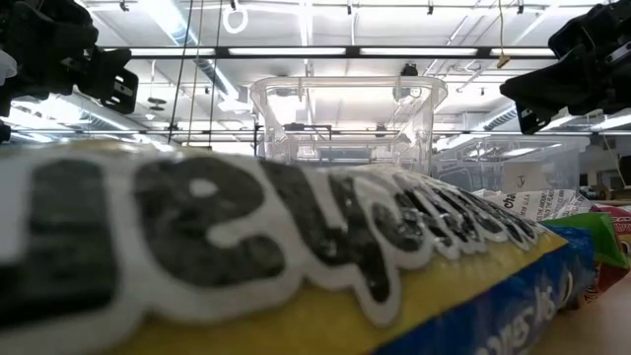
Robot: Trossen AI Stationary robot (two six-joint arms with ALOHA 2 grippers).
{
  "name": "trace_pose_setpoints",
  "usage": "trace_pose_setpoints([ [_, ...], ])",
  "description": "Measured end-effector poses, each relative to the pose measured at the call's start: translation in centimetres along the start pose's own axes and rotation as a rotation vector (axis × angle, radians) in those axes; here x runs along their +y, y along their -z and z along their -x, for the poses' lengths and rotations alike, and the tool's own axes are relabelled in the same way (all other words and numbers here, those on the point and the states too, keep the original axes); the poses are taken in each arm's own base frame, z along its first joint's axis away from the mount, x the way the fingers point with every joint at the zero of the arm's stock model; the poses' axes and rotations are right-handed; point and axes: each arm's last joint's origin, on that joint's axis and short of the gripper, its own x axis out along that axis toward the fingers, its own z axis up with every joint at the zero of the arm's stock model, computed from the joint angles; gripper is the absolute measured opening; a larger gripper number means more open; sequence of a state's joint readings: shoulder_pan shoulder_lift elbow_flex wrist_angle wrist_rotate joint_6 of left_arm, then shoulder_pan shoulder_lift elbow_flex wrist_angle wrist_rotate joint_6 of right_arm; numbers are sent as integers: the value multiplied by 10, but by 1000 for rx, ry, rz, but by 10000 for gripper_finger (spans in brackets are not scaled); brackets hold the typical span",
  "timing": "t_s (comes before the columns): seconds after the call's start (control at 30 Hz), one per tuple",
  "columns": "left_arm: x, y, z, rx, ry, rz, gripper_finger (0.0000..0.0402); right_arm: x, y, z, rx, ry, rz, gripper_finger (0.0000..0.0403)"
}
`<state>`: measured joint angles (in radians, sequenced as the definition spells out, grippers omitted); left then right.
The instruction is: Sort Maruchan noodles
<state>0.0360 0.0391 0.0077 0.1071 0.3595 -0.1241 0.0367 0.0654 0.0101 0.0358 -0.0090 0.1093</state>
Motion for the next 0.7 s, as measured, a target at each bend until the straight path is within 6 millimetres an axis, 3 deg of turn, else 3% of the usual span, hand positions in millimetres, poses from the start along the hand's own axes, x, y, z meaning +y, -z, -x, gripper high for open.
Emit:
trace_pose_setpoints([
  [0.4, 0, 0, 0, 0, 0, 0, 160, -1, -7, 0, -77, 37, -7, 48],
  [0.7, 0, 0, 0, 0, 0, 0, 160, -1, -7, 0, -86, 48, -258, 48],
])
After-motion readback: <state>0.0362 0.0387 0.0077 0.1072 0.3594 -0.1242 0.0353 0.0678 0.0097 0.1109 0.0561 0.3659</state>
